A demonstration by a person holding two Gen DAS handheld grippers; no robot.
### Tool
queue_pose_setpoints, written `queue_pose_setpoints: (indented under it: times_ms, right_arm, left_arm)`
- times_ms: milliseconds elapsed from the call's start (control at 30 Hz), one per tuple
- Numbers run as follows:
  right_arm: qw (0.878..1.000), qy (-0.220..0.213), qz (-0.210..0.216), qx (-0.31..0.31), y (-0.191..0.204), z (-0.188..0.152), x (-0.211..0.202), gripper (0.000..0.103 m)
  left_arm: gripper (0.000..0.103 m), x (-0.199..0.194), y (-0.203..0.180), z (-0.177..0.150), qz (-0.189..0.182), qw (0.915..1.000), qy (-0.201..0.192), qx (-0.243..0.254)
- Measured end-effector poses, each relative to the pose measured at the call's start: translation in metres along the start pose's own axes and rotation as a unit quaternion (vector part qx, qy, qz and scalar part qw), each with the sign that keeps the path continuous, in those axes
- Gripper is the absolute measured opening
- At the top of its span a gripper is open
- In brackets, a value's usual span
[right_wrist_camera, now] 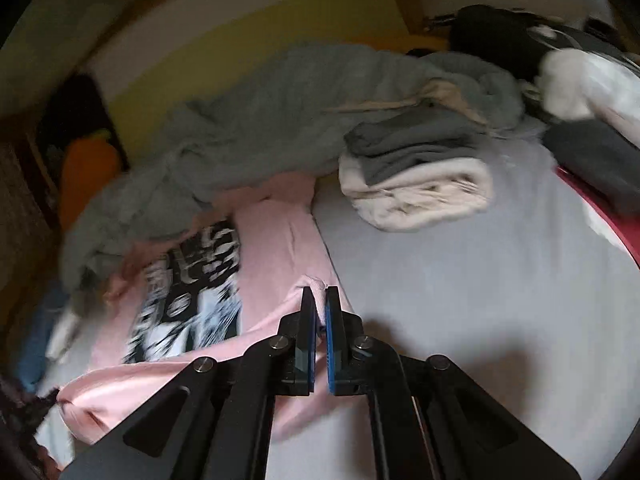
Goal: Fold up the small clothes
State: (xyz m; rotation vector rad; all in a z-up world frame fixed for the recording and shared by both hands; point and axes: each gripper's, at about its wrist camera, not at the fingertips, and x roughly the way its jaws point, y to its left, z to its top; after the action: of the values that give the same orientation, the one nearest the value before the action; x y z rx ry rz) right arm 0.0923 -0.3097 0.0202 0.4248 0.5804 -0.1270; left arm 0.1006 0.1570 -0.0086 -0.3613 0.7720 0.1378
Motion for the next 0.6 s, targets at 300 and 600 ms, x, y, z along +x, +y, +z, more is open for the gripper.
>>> queue_pose_setpoints:
  times_ms: [300,600]
  right_arm:
    - [0.999,0.013,-0.032,-0.008,-0.023,0.013,0.038,0.067]
    - [0.991,0.111,0.075,-0.026,-0.051,-0.020,0.013,0.067]
  left_arm:
    - [0.055,0.038,0.016,0.017,-0.048,0.9986,0.018,0.010]
    - [0.064,0.017,0.030,-0.025,-0.124,0.9888,0.083,0.003]
